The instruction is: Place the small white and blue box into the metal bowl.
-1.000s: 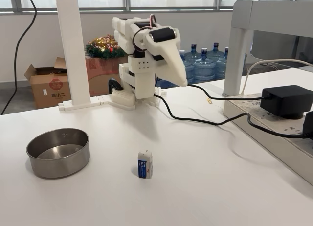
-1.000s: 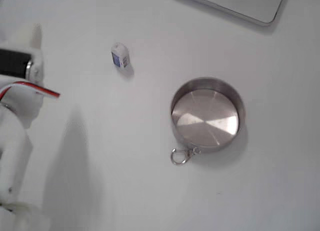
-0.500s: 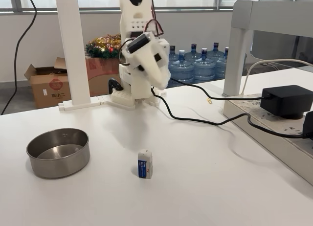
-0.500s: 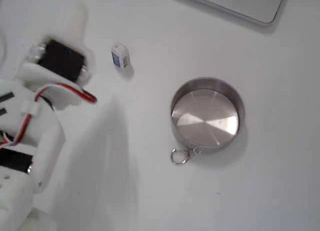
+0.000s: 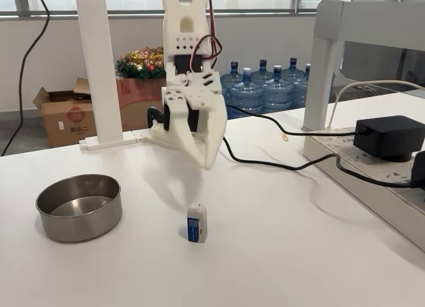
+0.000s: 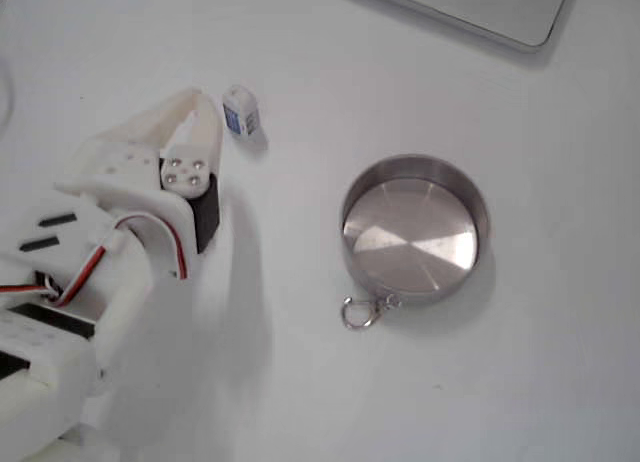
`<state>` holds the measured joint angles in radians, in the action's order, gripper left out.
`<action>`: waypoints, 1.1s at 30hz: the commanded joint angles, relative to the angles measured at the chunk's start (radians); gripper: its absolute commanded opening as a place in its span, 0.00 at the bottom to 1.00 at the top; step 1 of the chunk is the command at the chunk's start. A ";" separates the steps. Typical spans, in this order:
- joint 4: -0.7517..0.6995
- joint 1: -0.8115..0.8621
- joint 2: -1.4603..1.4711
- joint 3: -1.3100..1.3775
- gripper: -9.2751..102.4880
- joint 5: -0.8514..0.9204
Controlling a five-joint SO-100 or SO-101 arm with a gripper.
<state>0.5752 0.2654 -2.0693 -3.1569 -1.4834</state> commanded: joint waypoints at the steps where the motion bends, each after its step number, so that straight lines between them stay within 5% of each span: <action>1: 0.018 0.006 0.006 -0.040 0.07 -0.020; 8: 0.009 0.002 0.044 0.041 0.20 -0.032; 33: 0.020 -0.008 0.410 0.357 0.26 -0.035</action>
<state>0.5829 0.2638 -1.6690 -2.8287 -1.5064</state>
